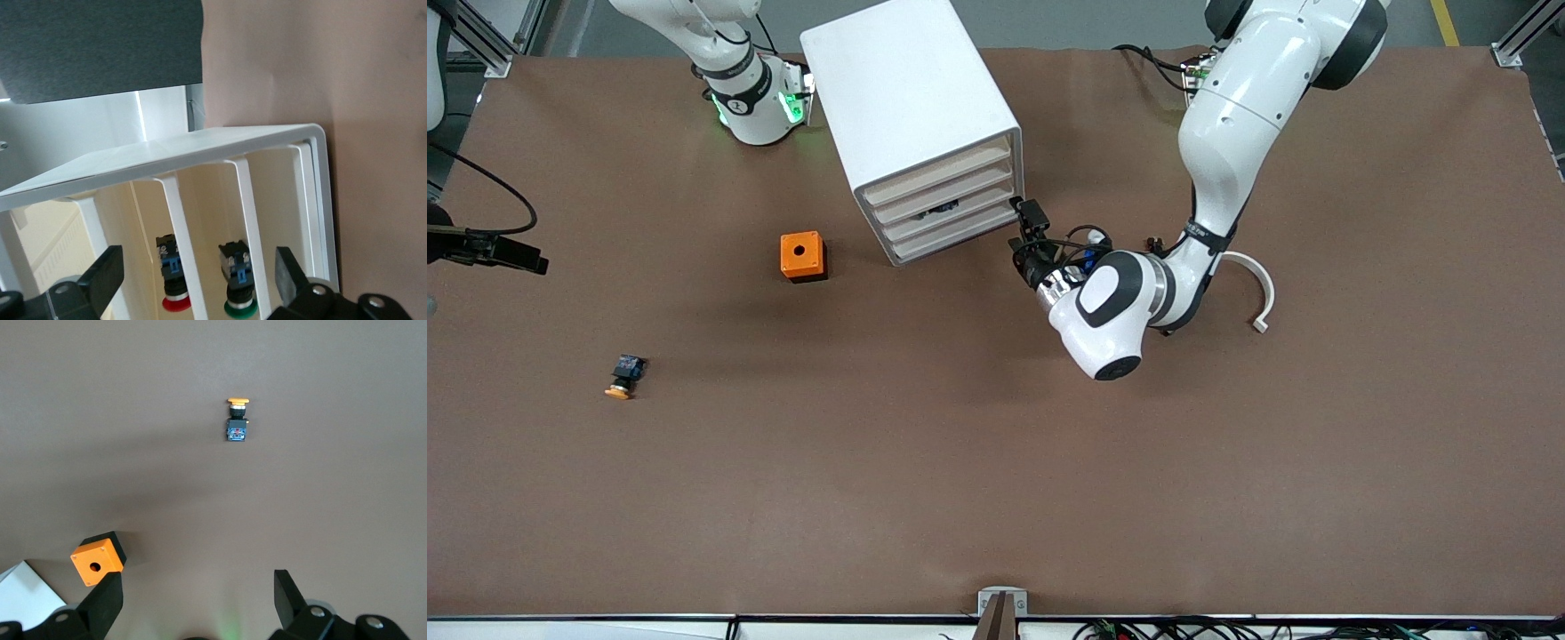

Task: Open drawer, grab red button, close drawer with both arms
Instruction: 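Pull the drawer open with the left gripper while the right gripper approaches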

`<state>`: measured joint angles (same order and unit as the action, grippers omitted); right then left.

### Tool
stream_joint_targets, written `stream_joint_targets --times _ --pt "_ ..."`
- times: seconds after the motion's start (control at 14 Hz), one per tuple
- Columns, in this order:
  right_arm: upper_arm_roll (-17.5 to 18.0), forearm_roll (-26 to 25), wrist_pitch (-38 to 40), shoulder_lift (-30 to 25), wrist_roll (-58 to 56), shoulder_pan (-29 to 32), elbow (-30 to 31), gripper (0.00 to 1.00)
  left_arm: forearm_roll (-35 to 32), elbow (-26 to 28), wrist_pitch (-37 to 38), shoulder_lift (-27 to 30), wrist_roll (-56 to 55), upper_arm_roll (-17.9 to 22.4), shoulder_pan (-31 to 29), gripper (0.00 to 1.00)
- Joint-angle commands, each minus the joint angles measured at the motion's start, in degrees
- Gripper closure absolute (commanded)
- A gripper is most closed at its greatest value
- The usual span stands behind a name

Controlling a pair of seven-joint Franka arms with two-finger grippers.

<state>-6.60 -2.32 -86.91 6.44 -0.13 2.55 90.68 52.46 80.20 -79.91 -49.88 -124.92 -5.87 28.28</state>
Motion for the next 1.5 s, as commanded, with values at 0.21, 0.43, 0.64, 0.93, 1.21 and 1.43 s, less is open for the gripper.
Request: stream_joint_targets --times 0.21,0.43,0.64,0.93,1.21,1.43 --pt "0.19 1.53 1.75 0.24 4.26 -0.18 -0.41 0.0 1.85 -1.45 2.3 -1.62 -2.35 -1.6 0.9 0.3" --pt "0.36 1.53 2.01 0.16 5.74 -0.26 -0.41 0.0 1.86 -1.36 4.14 -2.15 -2.26 -1.6 2.39 0.41" --pt "0.54 1.53 2.36 0.16 9.35 -1.49 -0.41 0.0 1.94 -1.18 4.94 -2.15 -2.09 -1.6 3.97 0.43" --pt "0.54 1.62 2.54 0.07 12.5 -2.37 -0.41 0.0 1.94 -1.27 4.94 -2.85 -1.91 -1.6 5.91 0.43" --pt "0.63 1.62 2.45 -0.02 22.51 -6.58 -0.5 0.0 1.86 -1.27 4.94 -3.2 -1.21 -1.6 6.62 0.61" --pt "0.71 1.7 2.36 -0.11 29.2 -10.01 -0.41 0.0 1.94 -1.36 4.94 -3.29 -0.15 -1.6 7.23 0.72"
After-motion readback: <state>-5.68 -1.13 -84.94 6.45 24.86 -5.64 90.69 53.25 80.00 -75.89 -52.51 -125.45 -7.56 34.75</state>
